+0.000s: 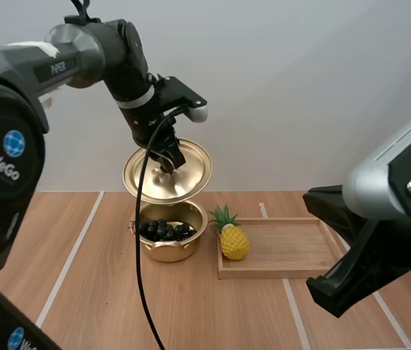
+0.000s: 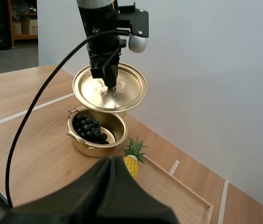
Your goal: Open the pot, put the grape inside, and close it
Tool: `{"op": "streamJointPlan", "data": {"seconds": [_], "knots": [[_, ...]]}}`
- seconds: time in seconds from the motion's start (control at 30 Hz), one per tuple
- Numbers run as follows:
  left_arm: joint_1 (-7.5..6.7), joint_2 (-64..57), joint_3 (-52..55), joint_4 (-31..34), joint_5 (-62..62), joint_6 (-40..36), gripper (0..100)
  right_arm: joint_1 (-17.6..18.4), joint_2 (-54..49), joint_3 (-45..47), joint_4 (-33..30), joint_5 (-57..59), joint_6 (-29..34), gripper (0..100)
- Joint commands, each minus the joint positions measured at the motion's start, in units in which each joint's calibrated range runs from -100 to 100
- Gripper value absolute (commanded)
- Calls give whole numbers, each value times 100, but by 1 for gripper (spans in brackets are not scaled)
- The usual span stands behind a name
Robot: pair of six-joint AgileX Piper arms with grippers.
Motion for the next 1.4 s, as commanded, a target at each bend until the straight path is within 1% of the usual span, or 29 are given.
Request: {"op": "streamJointPlan", "data": {"seconds": [0.0, 0.3, 0.47, 0.53, 0.73, 0.8, 1.2, 1.37], "knots": [[-15, 326, 0, -153, 0, 54, 0, 10, -34, 14, 10, 0, 3, 0], [-15, 1086, 0, -133, 0, 147, 0, 10, -34, 14, 10, 0, 3, 0], [-15, 1261, 0, -133, 0, 233, 0, 10, -34, 14, 10, 0, 3, 0], [7, 1302, 0, -133, 0, 247, 0, 10, -34, 14, 10, 0, 3, 0], [230, 1373, 0, -286, 0, 421, 0, 10, -34, 14, 10, 0, 3, 0], [268, 1410, 0, -320, 0, 481, 0, 10, -34, 14, 20, 0, 3, 0], [275, 1524, 0, -336, 0, 481, 0, 10, -34, 14, 241, 0, 3, 0], [275, 1714, 0, -336, 0, 481, 0, 10, -34, 14, 241, 0, 3, 0]]}}
